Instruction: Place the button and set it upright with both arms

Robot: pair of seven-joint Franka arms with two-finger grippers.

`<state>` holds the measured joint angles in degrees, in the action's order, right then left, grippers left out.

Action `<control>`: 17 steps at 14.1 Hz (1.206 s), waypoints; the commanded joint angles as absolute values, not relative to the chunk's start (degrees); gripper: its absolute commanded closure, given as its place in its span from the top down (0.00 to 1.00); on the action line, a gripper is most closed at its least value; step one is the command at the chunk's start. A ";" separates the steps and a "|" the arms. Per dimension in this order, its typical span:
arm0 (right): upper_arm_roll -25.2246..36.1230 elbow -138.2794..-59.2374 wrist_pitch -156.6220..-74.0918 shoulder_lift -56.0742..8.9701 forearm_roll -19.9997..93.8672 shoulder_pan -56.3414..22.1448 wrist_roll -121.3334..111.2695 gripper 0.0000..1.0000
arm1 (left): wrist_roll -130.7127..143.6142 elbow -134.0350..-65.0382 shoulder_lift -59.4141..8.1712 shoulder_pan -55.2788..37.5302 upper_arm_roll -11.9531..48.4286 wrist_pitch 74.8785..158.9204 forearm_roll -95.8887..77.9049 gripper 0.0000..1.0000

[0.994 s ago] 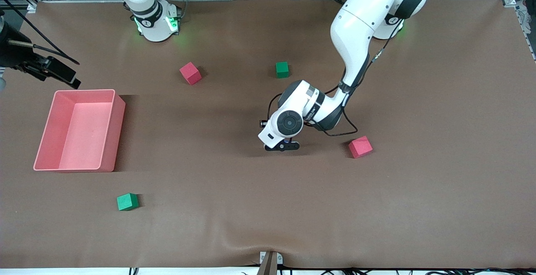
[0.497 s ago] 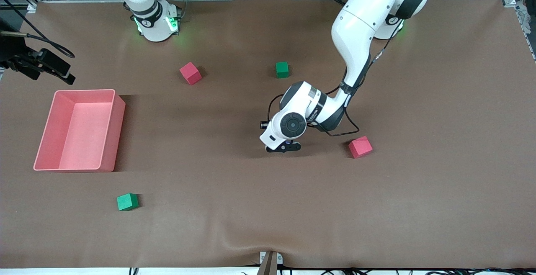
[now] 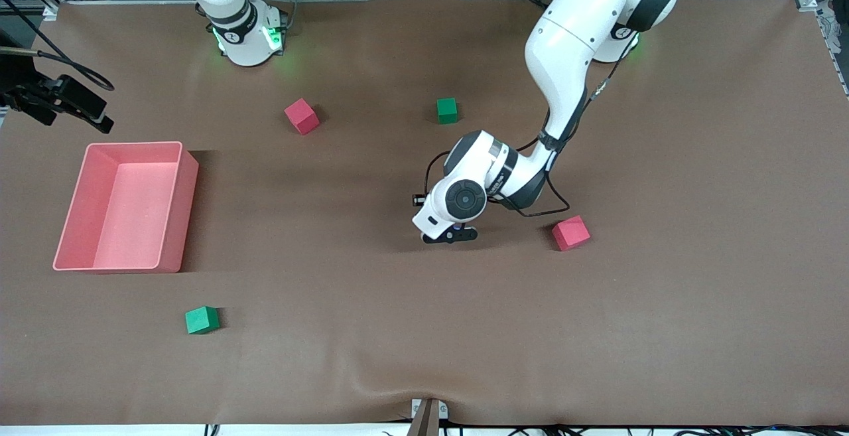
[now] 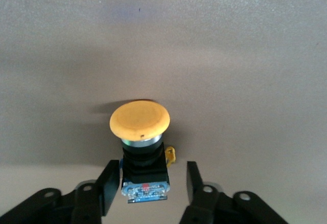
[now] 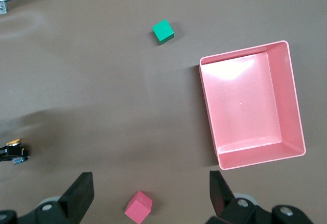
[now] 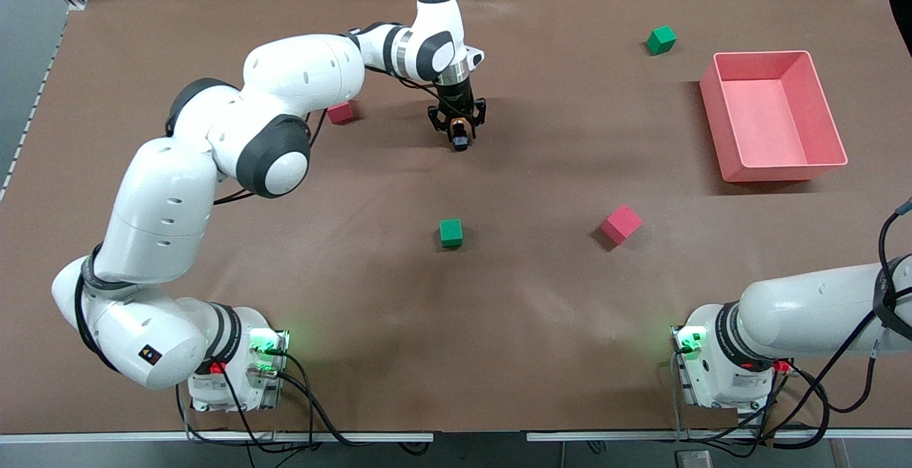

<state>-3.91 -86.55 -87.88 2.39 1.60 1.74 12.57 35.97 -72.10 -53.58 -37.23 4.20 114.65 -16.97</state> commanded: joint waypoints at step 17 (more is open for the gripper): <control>-4.48 -85.87 -85.61 2.37 -0.70 2.20 9.58 1.00 | 47.71 -71.01 -49.58 -40.68 3.87 117.67 -17.76 0.00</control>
<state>-4.01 -86.53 -86.33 2.39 0.20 1.74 10.21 44.77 -70.19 -52.11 -38.98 4.78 116.36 -17.58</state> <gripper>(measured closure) 0.000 0.586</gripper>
